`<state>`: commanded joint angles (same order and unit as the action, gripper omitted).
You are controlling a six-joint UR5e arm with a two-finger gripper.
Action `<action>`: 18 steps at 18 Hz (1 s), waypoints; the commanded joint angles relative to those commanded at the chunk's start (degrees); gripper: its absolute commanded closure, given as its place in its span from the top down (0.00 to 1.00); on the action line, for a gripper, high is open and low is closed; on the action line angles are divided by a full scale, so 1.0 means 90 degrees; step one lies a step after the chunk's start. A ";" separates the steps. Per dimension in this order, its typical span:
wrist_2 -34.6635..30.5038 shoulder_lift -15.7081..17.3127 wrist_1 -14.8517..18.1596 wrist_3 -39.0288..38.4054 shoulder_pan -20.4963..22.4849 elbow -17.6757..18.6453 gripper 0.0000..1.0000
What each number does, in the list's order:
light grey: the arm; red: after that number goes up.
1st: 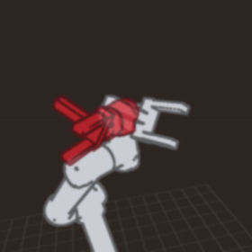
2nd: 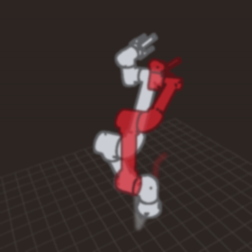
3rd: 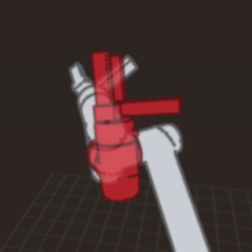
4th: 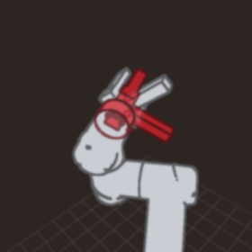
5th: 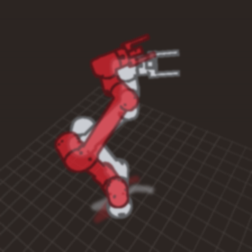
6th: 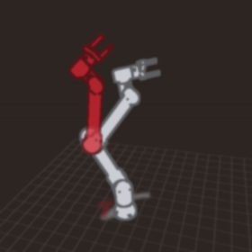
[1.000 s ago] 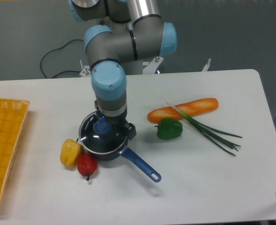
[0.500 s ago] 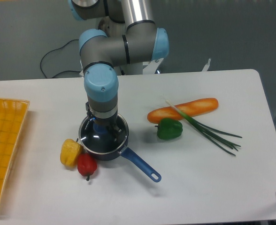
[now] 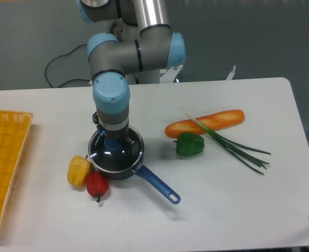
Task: Open the lid
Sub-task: 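Close the gripper on the blue lid knob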
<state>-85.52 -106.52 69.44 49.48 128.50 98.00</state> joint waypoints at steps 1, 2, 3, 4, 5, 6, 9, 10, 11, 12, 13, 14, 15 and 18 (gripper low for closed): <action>0.0000 0.0000 0.0000 0.0000 -0.0010 0.0010 1.00; 0.0000 0.0000 -0.0010 0.0010 0.0000 0.0020 1.00; 0.0000 -0.0010 -0.0010 0.0010 -0.0010 0.0020 1.00; 0.0000 -0.0010 -0.0010 0.0010 -0.0010 0.0049 1.00; -0.0010 0.0000 -0.0020 0.0019 -0.0010 0.0088 1.00; -0.0010 0.0000 -0.0020 0.0010 -0.0010 0.0107 1.00; 0.0000 0.0000 -0.0020 0.0000 -0.0010 0.0156 1.00; -0.0010 0.0000 -0.0020 -0.0010 -0.0010 0.0176 1.00; -0.0010 0.0000 -0.0010 -0.0039 -0.0010 0.0176 1.00; -0.0010 0.0000 -0.0010 -0.0068 -0.0010 0.0176 1.00; -0.0010 0.0000 -0.0010 -0.0088 -0.0010 0.0176 1.00; -0.0010 0.0000 -0.0010 -0.0098 -0.0010 0.0176 1.00; -0.0010 0.0000 -0.0010 -0.0088 -0.0010 0.0176 1.00; 0.0000 -0.0010 -0.0010 -0.0098 -0.0010 0.0176 1.00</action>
<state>-85.52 -106.61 69.35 48.60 128.41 99.58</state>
